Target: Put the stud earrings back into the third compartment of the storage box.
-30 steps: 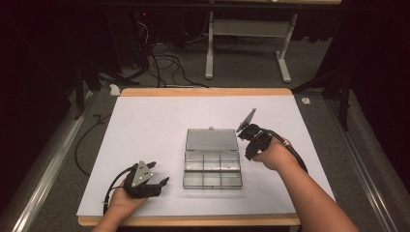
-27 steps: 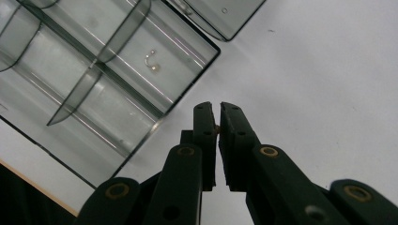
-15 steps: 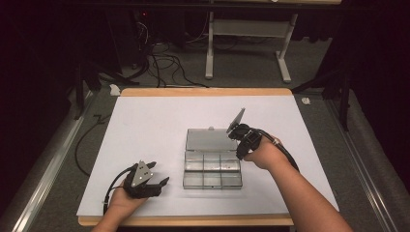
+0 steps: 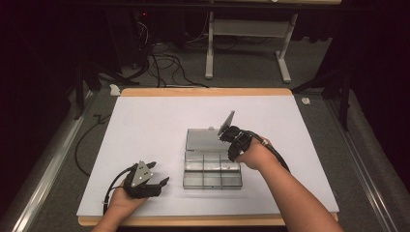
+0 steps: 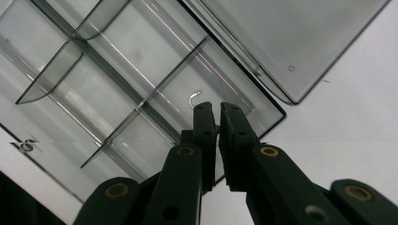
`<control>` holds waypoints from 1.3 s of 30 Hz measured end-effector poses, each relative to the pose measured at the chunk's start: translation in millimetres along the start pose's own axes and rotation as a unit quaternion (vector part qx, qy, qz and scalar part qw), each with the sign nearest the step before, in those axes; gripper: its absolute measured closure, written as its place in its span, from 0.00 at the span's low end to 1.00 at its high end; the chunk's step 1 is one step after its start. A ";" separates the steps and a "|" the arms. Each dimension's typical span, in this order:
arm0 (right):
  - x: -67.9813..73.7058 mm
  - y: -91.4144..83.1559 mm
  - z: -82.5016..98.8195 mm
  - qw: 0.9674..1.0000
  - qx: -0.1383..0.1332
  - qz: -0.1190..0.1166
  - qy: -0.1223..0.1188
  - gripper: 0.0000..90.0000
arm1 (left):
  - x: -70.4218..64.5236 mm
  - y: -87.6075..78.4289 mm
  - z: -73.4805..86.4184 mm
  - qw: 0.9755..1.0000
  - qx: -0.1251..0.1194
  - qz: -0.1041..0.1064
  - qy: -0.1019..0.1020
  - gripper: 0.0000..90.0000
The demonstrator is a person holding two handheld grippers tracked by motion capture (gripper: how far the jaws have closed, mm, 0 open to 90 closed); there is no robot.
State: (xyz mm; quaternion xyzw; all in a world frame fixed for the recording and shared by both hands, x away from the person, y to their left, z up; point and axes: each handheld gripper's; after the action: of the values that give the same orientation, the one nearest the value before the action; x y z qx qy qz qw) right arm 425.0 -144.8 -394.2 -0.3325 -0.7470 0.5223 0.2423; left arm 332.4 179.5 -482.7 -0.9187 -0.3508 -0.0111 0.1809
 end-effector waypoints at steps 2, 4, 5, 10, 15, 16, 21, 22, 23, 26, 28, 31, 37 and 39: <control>1.1 3.7 -1.7 1.000 0.000 -0.003 -0.002 0.96 | 0.1 0.0 0.0 1.000 0.000 0.000 0.000 0.30; 1.2 5.2 -2.6 1.000 0.001 -0.004 -0.005 0.96 | -0.1 0.0 0.1 1.000 0.000 0.000 -0.001 0.30; 2.0 8.8 -3.4 1.000 0.000 -0.006 0.002 0.96 | -0.1 0.0 0.1 1.000 0.000 0.000 -0.001 0.30; 2.0 16.5 -3.7 1.000 0.004 -0.009 0.004 0.96 | 0.0 0.0 0.1 1.000 -0.001 0.000 -0.002 0.30; 1.2 25.5 -2.8 1.000 0.010 -0.014 -0.004 0.96 | 0.2 -0.1 0.0 1.000 0.001 0.001 0.001 0.30; 1.9 26.5 -2.9 1.000 0.012 -0.015 0.000 0.96 | 0.1 -0.1 0.0 1.000 0.001 0.002 0.001 0.30; 3.3 32.8 -0.9 1.000 0.018 -0.016 0.005 0.95 | 0.0 -0.1 0.0 1.000 0.001 0.001 0.002 0.30; 2.7 34.2 -0.2 1.000 0.017 -0.018 0.001 0.95 | 0.0 -0.1 0.0 1.000 0.001 0.001 0.002 0.30; 3.1 35.1 0.6 1.000 0.017 -0.014 0.002 0.95 | 0.0 -0.1 0.0 1.000 0.001 0.001 0.002 0.30; 2.6 37.1 1.7 1.000 0.019 -0.018 -0.001 0.95 | -0.1 0.0 0.0 1.000 0.000 0.001 0.000 0.30; 2.7 37.7 2.2 1.000 0.019 -0.017 -0.002 0.95 | -0.1 0.0 0.0 1.000 0.000 0.000 0.001 0.30; 2.8 37.5 2.1 1.000 0.019 -0.017 0.000 0.95 | -0.1 0.0 0.0 1.000 0.000 0.000 0.001 0.30; 2.2 35.9 2.2 1.000 0.020 -0.016 0.007 0.92 | 0.0 0.0 0.1 1.000 0.000 0.000 0.000 0.30; 0.8 34.1 2.7 1.000 0.012 -0.019 0.006 0.91 | 0.1 -0.1 0.0 1.000 0.001 0.001 0.001 0.30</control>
State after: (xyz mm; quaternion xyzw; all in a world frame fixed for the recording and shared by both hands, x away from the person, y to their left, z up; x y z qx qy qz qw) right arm 430.9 -137.9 -427.1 -0.3185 -0.7454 0.5246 0.2602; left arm 332.4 179.6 -482.7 -0.9189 -0.3497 -0.0115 0.1823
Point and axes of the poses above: each handheld gripper's, and its own axes: y roughly forward along the jaws, z roughly out of its underside, x roughly to its left, and after that the axes turned 15 degrees about -x, right-handed
